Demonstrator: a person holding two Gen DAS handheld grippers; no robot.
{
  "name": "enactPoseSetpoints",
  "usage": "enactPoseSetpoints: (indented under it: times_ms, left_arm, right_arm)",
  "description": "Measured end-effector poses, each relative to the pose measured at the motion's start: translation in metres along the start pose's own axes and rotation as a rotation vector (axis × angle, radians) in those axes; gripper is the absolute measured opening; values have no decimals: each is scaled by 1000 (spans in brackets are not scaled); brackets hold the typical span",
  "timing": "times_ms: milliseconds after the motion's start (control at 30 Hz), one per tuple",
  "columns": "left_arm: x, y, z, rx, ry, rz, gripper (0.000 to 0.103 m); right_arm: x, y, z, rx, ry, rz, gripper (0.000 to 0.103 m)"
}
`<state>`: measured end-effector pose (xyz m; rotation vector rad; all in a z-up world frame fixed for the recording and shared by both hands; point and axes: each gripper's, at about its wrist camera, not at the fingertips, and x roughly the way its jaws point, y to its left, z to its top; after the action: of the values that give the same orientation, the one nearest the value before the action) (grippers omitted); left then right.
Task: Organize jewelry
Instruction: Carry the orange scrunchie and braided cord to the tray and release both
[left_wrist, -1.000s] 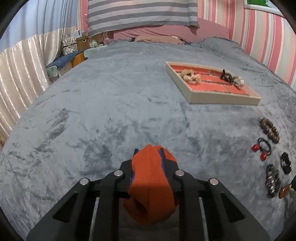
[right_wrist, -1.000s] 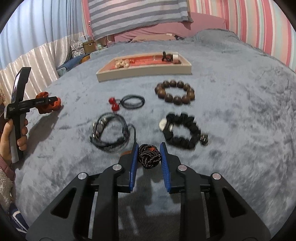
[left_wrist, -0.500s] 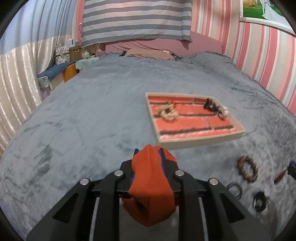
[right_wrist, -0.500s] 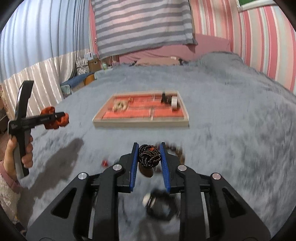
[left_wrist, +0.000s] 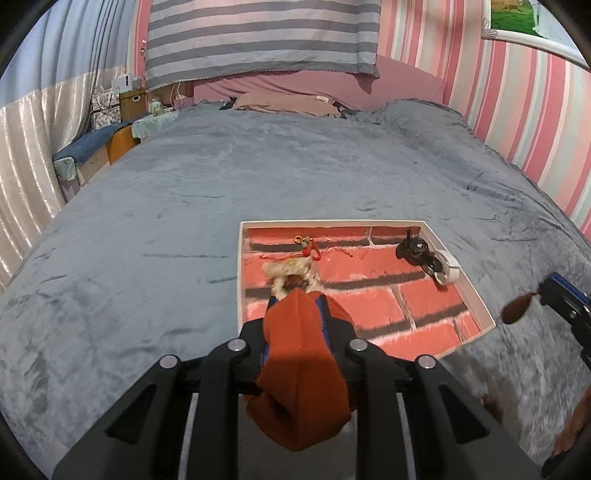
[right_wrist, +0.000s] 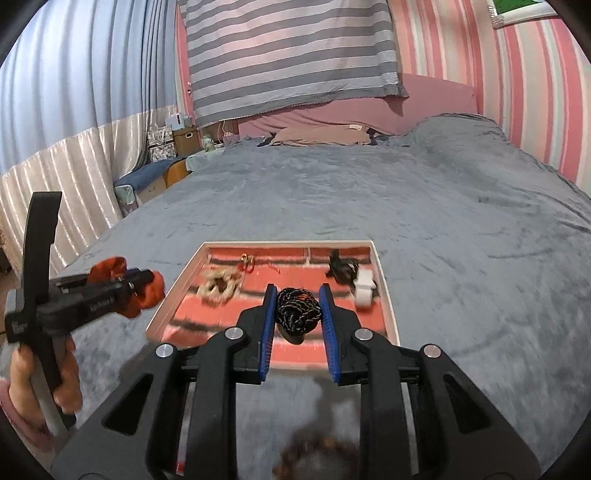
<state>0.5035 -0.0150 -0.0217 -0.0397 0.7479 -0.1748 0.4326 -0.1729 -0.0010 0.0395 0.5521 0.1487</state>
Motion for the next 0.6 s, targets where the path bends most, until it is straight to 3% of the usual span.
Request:
enactPoseSetpoints:
  times_ms: [300, 600]
  left_arm:
    - [85, -10, 17, 8, 96, 34, 21]
    - [135, -1, 15, 0, 168, 62, 22]
  right_arm:
    - [108, -3, 23, -40, 66, -6, 24]
    - [186, -15, 4, -95, 197, -95, 24]
